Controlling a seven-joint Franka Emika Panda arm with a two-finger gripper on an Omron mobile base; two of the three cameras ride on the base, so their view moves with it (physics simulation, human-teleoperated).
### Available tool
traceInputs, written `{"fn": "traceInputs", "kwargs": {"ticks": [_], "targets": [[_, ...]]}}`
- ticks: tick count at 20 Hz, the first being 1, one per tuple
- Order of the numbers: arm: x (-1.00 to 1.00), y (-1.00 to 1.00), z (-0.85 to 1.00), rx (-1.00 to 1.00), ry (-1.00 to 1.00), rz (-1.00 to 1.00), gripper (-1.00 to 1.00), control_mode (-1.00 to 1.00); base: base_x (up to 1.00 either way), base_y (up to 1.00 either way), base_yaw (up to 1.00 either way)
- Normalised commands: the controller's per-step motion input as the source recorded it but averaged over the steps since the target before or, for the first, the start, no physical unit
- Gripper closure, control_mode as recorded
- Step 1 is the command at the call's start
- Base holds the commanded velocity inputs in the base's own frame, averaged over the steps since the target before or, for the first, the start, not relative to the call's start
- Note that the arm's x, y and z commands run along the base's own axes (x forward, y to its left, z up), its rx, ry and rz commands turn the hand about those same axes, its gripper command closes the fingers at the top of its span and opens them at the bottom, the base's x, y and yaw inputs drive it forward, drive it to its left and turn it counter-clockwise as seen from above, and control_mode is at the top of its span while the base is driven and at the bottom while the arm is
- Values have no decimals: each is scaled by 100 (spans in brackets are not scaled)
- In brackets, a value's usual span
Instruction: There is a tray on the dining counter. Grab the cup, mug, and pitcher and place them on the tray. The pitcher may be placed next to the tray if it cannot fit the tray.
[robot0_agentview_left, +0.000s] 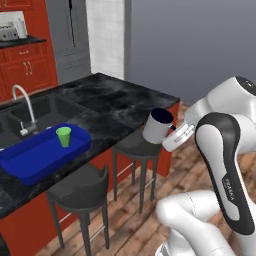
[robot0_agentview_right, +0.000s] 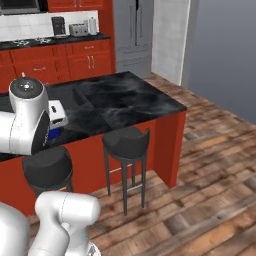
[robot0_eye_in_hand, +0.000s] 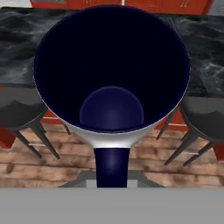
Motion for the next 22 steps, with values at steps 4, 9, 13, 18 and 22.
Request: {"fn": "traceInputs", "kwargs": {"ticks": [4, 9, 13, 18, 22], "targets": [[0, 0, 0, 0, 0, 0, 100, 100, 75, -6, 41], [0, 0, 0, 0, 0, 0, 100, 100, 78, 0, 37], [0, 0, 0, 0, 0, 0, 100, 100, 78, 0, 34], [0, 0, 0, 0, 0, 0, 100, 100, 71, 2, 17], [0, 0, 0, 0, 0, 0, 100, 100, 48, 23, 0]]}}
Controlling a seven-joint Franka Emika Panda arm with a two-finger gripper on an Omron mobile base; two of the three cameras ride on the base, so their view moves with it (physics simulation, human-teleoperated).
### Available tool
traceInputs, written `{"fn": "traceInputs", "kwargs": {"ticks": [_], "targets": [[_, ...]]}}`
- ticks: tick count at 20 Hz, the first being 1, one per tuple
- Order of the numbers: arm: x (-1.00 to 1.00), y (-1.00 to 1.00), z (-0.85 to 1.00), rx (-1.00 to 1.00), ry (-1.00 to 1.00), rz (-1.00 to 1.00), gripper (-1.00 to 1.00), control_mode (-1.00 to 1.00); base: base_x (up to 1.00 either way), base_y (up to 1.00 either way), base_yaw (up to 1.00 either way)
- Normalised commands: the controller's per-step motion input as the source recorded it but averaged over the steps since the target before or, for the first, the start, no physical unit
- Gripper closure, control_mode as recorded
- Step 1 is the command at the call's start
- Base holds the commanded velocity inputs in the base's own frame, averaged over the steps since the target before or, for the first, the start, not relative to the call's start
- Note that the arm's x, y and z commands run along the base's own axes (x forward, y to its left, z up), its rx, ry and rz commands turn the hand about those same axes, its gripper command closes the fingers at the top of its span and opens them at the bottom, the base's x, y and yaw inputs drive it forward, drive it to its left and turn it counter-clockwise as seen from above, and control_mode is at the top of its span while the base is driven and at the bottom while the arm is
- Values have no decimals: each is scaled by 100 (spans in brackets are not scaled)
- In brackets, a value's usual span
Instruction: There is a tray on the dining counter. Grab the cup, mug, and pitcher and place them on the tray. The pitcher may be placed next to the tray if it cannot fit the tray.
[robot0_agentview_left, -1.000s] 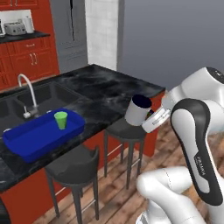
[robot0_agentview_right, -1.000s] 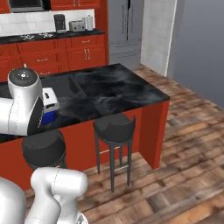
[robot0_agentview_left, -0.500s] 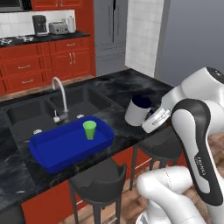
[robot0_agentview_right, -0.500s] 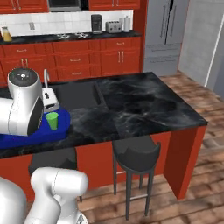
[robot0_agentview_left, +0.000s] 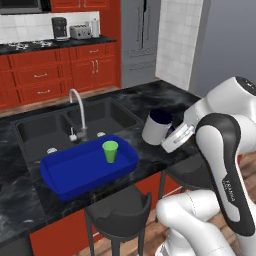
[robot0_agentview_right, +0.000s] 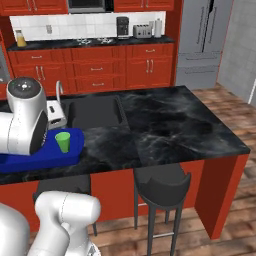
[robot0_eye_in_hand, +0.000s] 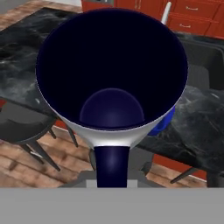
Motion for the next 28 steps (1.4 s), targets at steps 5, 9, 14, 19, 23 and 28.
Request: {"fn": "traceInputs", "kwargs": {"ticks": [5, 9, 14, 19, 23, 28], "targets": [[16, 38, 0, 0, 15, -15, 100, -100, 6, 6, -1], [6, 80, 0, 0, 18, -45, 100, -100, 0, 0, 0], [15, 74, -1, 0, 19, -60, 100, -100, 0, 0, 0], [18, 60, -24, 0, 11, -69, 100, -100, 0, 0, 0], [49, 39, -24, 0, 9, -69, 100, -100, 0, 0, 0], [79, 18, -30, 0, 9, -63, 100, -100, 0, 0, 0]]}}
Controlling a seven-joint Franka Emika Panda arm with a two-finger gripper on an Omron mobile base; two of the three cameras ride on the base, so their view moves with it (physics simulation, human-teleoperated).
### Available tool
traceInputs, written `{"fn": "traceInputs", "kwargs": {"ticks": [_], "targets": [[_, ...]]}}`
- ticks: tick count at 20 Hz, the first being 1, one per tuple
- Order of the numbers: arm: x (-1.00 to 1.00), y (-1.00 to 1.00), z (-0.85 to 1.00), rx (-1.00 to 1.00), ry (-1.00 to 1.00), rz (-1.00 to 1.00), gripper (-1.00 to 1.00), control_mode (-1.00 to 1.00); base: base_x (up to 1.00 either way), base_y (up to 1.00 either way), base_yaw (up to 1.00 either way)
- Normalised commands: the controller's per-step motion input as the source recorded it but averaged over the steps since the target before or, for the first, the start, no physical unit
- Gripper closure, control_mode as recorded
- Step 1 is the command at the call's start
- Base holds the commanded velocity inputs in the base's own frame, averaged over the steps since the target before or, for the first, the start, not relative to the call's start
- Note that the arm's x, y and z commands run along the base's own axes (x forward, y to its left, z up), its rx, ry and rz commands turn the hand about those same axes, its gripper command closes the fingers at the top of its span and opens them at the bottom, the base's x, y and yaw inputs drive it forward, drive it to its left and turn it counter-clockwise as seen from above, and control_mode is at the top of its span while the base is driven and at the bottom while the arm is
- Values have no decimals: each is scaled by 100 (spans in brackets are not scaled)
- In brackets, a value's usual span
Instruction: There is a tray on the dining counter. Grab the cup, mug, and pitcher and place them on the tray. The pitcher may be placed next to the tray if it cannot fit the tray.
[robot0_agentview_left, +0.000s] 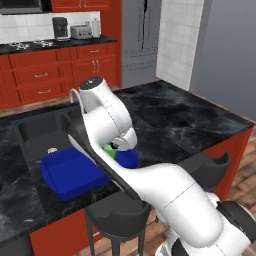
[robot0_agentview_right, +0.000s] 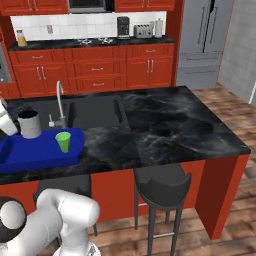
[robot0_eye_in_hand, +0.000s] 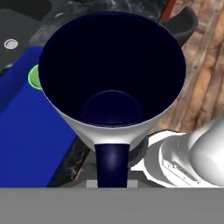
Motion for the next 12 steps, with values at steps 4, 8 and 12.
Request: {"fn": "traceInputs", "kwargs": {"ticks": [4, 8, 12], "targets": [[86, 1, -30, 0, 5, -52, 100, -100, 0, 0, 0], [74, 13, -39, -1, 2, -38, 100, -100, 0, 0, 0], [63, 23, -45, 0, 1, -20, 100, -100, 0, 0, 0]]}}
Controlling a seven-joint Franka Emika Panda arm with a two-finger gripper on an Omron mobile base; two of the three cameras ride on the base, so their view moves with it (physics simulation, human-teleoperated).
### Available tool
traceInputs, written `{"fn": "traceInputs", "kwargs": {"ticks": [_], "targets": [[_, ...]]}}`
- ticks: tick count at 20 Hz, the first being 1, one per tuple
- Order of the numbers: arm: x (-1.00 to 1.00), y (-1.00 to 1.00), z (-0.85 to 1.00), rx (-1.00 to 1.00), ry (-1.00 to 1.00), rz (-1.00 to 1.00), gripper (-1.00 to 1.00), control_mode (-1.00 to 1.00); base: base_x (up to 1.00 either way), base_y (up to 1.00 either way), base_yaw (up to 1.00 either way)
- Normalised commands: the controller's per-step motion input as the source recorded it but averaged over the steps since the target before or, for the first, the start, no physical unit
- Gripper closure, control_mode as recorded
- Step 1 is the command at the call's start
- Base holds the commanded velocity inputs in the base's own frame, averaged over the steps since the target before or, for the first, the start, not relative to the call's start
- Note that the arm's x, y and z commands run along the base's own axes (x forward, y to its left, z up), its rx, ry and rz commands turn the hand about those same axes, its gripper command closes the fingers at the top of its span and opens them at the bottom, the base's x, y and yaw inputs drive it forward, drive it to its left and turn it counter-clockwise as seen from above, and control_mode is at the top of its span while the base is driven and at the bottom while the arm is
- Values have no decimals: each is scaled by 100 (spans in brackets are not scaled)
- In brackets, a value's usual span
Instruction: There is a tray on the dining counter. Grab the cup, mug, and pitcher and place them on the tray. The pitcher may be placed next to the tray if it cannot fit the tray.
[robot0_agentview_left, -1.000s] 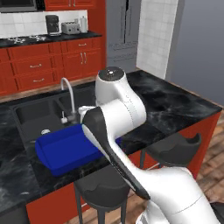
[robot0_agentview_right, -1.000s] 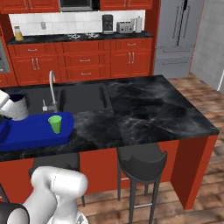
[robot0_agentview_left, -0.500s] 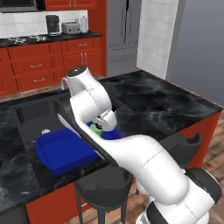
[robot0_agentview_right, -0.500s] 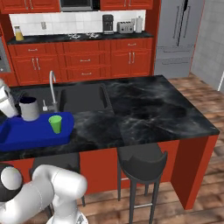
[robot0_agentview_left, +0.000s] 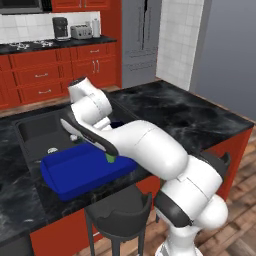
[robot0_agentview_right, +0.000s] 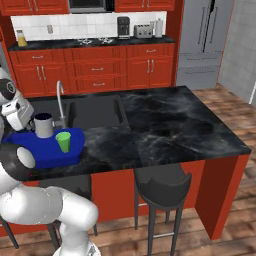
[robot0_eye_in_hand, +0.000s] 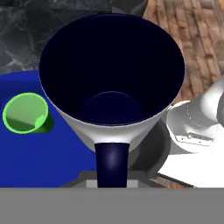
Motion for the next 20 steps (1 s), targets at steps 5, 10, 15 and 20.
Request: {"fn": "traceInputs", "kwargs": {"ticks": [5, 10, 15, 20], "targets": [[54, 21, -49, 0, 0, -2, 100, -100, 0, 0, 0], [47, 14, -58, 0, 1, 0, 100, -100, 0, 0, 0], [35, 16, -64, 0, 3, 2, 100, -100, 0, 0, 0], [15, 17, -58, 0, 0, 5, 100, -100, 0, 0, 0]]}}
